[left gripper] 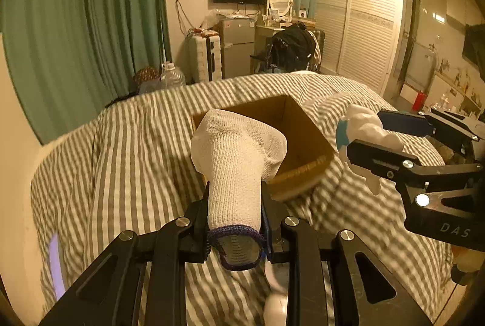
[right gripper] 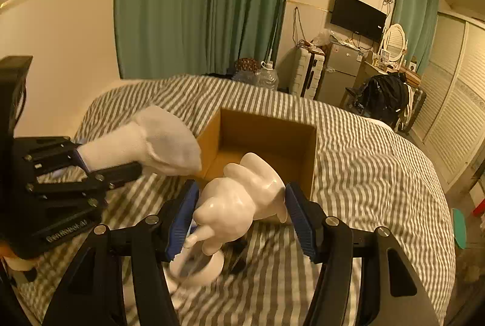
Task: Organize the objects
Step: 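Carry the sock and figurine into the box and open both tools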
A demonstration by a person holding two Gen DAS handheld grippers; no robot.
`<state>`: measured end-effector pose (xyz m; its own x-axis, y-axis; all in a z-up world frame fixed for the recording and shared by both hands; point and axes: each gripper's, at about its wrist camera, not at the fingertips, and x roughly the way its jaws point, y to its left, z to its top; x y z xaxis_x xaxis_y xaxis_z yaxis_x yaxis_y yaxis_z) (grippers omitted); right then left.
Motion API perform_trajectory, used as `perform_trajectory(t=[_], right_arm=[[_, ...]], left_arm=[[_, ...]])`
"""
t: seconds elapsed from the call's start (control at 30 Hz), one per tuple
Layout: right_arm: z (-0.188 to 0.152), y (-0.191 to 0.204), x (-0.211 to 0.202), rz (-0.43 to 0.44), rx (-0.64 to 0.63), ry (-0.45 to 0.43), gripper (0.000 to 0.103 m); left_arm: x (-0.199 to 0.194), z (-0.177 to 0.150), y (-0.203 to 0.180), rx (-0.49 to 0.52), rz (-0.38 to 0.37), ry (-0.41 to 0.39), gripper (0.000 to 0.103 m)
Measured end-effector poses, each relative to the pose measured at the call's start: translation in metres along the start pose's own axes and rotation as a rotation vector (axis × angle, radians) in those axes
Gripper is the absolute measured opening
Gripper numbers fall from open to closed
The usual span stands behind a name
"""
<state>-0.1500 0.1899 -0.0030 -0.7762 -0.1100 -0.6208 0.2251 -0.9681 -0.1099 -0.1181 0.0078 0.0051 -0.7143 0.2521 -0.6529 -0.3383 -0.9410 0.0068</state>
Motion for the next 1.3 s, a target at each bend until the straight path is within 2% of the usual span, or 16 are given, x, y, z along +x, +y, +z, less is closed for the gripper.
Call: perform_trajectory(t=[0.23,0.57,0.77,1.0,1.07,1.13,1.17,1.2,1.23,1.27,1.3], right_arm=[[0.049,-0.033,0.049,0.003,0.039,-0.003,0.059],[0.088,-0.083,0.147,0.019,0.097,0.034,0.059],[0.085,-0.099,0.209,0.024,0.101,0.090,0.059],[0.062,-0.115,0.242,0.054,0.153,0.143,0.059],[0.061,-0.117,0.239,0.068,0.164,0.137,0.059],[0.062,-0.115,0.232,0.063,0.161,0.120,0.065],[0.064,-0.115,0.226,0.056,0.158,0.106,0.074],[0.066,-0.114,0.220,0.050,0.158,0.092,0.078],[0.068,-0.115,0.214,0.046,0.160,0.076,0.078],[0.070,-0.115,0.208,0.046,0.162,0.065,0.078],[0.073,-0.113,0.199,0.045,0.163,0.052,0.079]], left_arm=[[0.061,0.049,0.010,0.001,0.003,0.020,0.025],[0.155,0.074,0.014,0.005,-0.015,0.084,0.025],[0.195,0.066,0.005,0.033,-0.037,0.127,0.025],[0.207,0.057,0.003,0.041,-0.064,0.147,0.026],[0.208,0.056,0.007,0.030,-0.069,0.155,0.030],[0.207,0.055,0.006,0.025,-0.063,0.167,0.037],[0.205,0.054,0.006,0.024,-0.062,0.172,0.049],[0.201,0.053,0.005,0.022,-0.058,0.170,0.057],[0.195,0.053,0.004,0.020,-0.053,0.164,0.070],[0.188,0.052,0.004,0.018,-0.047,0.151,0.076],[0.177,0.051,0.005,0.017,-0.043,0.138,0.077]])
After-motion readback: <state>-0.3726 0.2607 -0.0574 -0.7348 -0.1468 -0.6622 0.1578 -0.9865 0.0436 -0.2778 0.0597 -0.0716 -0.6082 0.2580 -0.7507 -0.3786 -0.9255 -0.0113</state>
